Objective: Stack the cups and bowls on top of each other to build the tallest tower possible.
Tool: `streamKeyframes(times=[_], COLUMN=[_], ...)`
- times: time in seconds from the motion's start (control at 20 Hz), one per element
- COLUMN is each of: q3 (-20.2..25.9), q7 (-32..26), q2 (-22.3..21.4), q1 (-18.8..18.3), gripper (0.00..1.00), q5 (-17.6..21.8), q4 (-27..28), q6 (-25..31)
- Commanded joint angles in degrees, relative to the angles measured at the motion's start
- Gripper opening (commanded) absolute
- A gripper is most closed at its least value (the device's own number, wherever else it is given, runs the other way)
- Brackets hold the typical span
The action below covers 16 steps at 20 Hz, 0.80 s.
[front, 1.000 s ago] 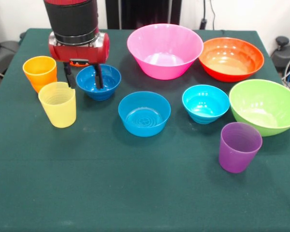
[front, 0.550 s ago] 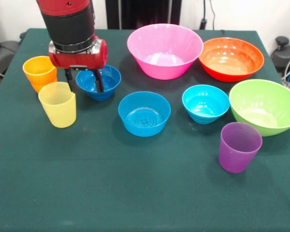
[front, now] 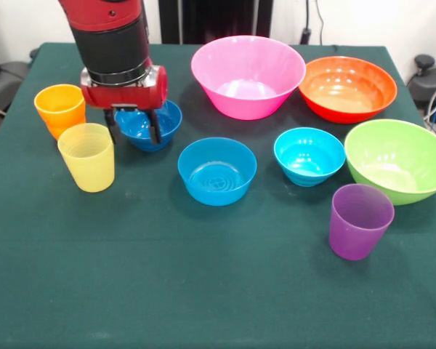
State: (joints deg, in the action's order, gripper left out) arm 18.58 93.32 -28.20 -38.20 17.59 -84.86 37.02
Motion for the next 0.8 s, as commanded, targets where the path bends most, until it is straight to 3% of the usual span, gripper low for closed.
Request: streamKeyframes(times=[0.05,0.45,0.8], q3=[-0.12,-0.37,0.4], q7=[-4.01,-3.66,-4.28], q2=[0.09,-3.04,-3.0], q1=[5.43,5.82,5.0], gripper=[1.0,1.0,1.0], q5=[8.12,7.81,7.3], q4=[-1.34,-1.64,-1.81], q6=[-1.19,2.99,3.48])
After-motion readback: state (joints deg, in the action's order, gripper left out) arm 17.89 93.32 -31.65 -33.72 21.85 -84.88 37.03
